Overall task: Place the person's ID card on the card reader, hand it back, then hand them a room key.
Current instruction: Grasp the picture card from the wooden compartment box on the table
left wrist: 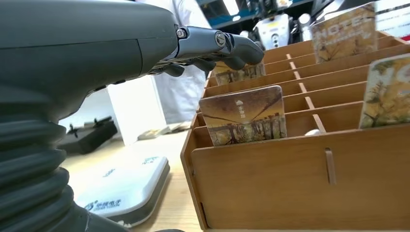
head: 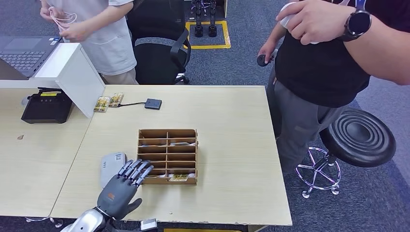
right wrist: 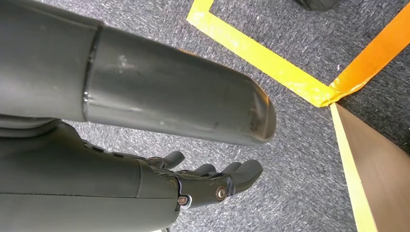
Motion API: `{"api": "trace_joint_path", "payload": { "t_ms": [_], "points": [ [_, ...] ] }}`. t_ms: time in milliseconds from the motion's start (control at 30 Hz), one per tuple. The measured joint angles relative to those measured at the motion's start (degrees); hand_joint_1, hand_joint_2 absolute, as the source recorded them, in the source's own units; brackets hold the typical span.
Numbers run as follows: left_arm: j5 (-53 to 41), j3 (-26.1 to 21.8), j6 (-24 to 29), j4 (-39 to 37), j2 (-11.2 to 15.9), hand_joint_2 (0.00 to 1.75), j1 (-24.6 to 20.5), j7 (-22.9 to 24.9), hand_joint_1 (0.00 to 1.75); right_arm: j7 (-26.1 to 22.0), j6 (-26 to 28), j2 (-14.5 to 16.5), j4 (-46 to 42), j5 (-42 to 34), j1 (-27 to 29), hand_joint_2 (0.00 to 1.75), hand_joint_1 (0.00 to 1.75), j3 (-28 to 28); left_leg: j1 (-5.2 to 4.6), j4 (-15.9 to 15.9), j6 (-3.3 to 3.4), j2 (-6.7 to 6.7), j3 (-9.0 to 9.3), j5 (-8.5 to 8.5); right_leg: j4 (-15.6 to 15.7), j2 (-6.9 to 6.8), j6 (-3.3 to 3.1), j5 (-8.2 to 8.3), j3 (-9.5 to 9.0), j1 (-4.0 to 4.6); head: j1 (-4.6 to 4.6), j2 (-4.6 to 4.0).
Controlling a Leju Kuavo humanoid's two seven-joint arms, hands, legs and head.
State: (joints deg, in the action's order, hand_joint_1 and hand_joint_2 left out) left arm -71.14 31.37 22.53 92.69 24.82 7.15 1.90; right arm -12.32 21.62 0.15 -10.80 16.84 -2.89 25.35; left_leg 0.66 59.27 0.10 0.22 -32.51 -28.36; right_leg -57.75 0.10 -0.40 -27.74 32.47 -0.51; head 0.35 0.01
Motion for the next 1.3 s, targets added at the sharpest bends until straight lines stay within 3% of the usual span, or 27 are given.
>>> {"api": "trace_joint_path", "payload": {
  "t_ms": [633, 1000, 1133, 1300],
  "points": [
    [2.6, -2.0, -3.8, 0.1, -5.7, 1.75, -1.0, -2.6, 0.00, 0.3, 0.2, 0.1, 0.1, 0.1, 0.3, 0.00, 0.00, -0.2, -0.01, 0.0, 0.00, 0.00, 0.00, 0.00, 0.0, 0.00, 0.00, 0.00, 0.00, 0.00, 0.00, 0.00],
    [3.4, -1.2, -5.6, 0.0, -7.3, 1.75, -1.2, -2.0, 0.00, 0.3, 0.2, 0.3, 0.1, 0.1, 0.3, 0.00, 0.00, -1.2, 0.00, 0.0, 0.00, 0.00, 0.00, 0.00, 0.0, 0.00, 0.00, 0.00, 0.00, 0.00, 0.00, 0.00],
    [3.3, -1.0, -5.5, -0.1, -7.6, 1.75, -1.2, -1.8, 1.75, 0.3, 0.2, 0.3, 0.1, 0.2, 0.3, 0.00, 0.00, -1.2, -0.01, 0.0, 0.00, 0.00, 0.00, 0.00, 0.0, 0.00, 0.00, 0.00, 0.00, 0.00, 0.00, 0.00],
    [3.0, -1.0, -5.5, -0.4, -7.6, 1.75, -1.4, -1.4, 1.75, 0.1, 0.2, 0.3, 0.1, 0.4, 0.3, 0.00, 0.00, -1.2, 0.00, 0.0, 0.00, 0.00, 0.00, 0.00, 0.0, 0.00, 0.00, 0.00, 0.00, 0.00, 0.00, 0.01]
  ]
}}
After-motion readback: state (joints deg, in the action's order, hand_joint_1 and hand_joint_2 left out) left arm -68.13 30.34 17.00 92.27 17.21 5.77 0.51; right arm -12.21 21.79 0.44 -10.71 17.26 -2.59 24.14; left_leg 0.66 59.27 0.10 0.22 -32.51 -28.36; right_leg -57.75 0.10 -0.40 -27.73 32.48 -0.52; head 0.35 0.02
